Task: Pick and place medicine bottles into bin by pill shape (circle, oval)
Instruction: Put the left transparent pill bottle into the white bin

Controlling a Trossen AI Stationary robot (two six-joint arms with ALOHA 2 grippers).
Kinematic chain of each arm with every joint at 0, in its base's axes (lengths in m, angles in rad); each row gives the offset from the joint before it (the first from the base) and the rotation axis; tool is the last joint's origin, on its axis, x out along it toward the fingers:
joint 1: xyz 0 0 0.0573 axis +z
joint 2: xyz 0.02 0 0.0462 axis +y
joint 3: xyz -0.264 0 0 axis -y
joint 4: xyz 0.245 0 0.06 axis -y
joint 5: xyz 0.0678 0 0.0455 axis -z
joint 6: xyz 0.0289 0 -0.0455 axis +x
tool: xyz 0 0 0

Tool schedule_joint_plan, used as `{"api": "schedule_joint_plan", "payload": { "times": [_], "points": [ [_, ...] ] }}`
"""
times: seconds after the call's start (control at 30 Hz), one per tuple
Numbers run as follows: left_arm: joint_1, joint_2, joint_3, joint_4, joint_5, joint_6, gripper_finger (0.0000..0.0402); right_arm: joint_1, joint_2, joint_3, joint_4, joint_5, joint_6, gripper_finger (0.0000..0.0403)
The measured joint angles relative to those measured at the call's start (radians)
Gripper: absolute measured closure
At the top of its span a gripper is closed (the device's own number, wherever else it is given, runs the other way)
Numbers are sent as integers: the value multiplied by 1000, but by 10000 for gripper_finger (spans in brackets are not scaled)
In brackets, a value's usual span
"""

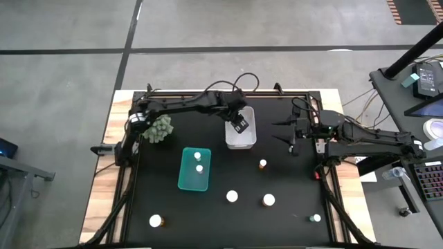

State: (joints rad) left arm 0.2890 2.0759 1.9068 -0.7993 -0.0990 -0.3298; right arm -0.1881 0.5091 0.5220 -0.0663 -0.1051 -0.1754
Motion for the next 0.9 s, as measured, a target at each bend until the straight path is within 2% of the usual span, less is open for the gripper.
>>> {"api": "schedule_joint_plan", "payload": {
  "times": [0.23,0.63,0.9],
  "points": [
    [52,74,-1,23,-14,-3,275,0,4,0,-1,1,-2,200],
    [61,140,-2,1,-14,-5,273,0,4,0,-3,1,-3,200],
    [62,140,-2,6,-39,-12,209,0,4,0,-3,1,-3,200]
  ]
}}
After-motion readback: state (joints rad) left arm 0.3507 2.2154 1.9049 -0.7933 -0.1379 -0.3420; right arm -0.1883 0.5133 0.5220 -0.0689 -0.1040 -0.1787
